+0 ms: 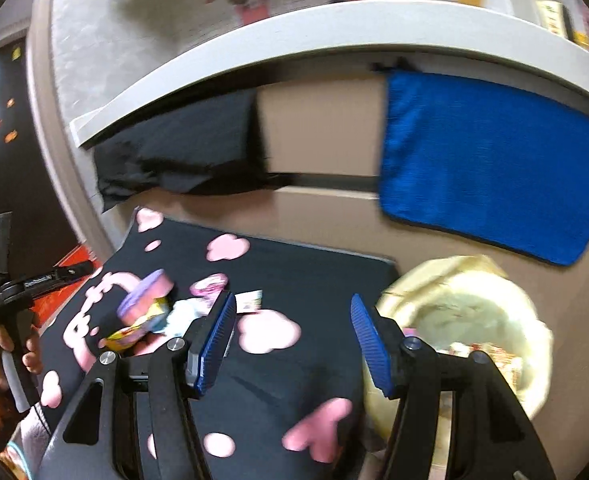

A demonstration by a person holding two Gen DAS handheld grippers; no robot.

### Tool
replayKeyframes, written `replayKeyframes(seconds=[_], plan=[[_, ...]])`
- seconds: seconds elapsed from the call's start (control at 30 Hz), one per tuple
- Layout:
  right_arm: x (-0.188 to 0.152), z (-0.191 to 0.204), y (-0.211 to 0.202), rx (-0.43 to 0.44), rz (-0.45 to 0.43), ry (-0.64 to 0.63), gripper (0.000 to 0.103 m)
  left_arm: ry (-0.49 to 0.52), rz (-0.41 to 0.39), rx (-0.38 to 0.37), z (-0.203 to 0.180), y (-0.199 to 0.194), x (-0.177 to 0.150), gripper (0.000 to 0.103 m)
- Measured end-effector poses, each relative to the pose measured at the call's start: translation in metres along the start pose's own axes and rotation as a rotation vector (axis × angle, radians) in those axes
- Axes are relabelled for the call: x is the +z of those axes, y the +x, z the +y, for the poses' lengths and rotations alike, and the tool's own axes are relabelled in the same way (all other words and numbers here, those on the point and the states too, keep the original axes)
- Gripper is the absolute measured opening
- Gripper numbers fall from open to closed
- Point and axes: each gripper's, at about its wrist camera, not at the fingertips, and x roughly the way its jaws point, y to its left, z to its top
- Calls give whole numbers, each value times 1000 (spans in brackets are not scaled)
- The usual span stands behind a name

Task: Collect trash
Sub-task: 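Grasp the purple-pink sponge with the left gripper while the right grasps the pink stick packet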

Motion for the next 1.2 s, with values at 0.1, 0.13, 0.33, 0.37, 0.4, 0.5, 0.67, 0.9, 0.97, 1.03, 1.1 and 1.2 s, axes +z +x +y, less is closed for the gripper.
replayKeyframes(seconds=[0.1,0.13,0.33,0.37,0.4,0.5,0.67,0.9,0.97,1.03,1.1,1.2], plan=[[-1,23,18,30,35,-23,57,-23,53,-24,10,11,-9,56],[-2,30,22,41,44,-30,57,-37,74,-41,14,16,-14,56],[-8,50,37,40,75,-69,56,-102,149,-94,17,43,-25,56],[-10,51,39,40,82,-70,56,-122,154,-106,18,48,-24,56],[-11,53,42,40,90,-70,56,-140,158,-118,18,54,-22,56],[-17,53,48,37,112,-70,56,-187,174,-129,20,72,-17,56],[-25,49,53,28,143,-74,56,-295,215,-159,29,101,-16,56],[-35,31,62,28,173,-37,56,-347,251,-230,8,122,-17,60],[-38,26,64,29,180,-30,56,-329,288,-236,-4,128,-17,60],[-41,22,64,30,185,-22,56,-318,316,-230,-12,132,-18,58],[-43,18,65,34,189,-14,56,-317,298,-229,-13,128,-17,46],[-43,16,66,43,187,-23,56,-254,261,-223,-17,113,-10,41]])
